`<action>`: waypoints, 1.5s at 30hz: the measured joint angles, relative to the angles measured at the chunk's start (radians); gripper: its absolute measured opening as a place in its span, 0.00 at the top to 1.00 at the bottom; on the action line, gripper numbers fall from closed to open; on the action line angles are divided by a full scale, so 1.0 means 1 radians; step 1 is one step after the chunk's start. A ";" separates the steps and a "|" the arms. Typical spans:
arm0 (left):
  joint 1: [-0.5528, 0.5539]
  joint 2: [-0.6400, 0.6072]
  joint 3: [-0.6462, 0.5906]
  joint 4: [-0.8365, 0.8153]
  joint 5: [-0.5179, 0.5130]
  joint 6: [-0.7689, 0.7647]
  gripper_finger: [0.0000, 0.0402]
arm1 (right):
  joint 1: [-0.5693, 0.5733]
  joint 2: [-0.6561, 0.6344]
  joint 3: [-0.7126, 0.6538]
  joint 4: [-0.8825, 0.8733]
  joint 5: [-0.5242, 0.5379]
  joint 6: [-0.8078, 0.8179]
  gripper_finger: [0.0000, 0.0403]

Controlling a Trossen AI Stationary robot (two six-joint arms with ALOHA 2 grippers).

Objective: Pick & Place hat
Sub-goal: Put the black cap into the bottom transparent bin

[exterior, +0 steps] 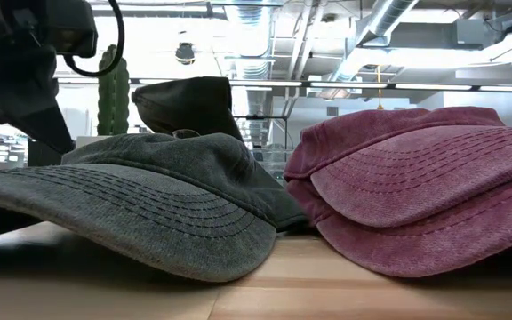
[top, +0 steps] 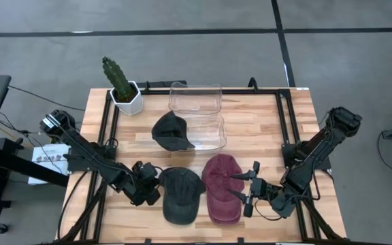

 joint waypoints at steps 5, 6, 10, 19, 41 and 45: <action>0.000 0.000 -0.022 0.014 -0.008 0.021 0.87 | 0.000 0.000 0.000 0.000 0.000 -0.001 0.47; 0.000 0.000 -0.025 0.022 -0.008 0.045 0.87 | 0.000 0.000 0.000 0.000 0.000 -0.001 0.47; 0.000 0.000 -0.031 0.072 -0.014 0.134 0.83 | 0.000 0.000 0.000 0.000 0.000 -0.002 0.47; 0.002 0.000 -0.031 0.082 -0.080 0.282 0.63 | 0.000 0.000 0.000 0.000 0.000 -0.002 0.47; 0.124 0.000 -0.031 0.143 0.064 0.331 0.62 | 0.000 0.000 0.000 0.000 0.000 -0.010 0.47; 0.124 0.000 -0.031 0.181 0.087 0.331 0.71 | 0.000 0.000 0.000 0.000 0.000 -0.010 0.47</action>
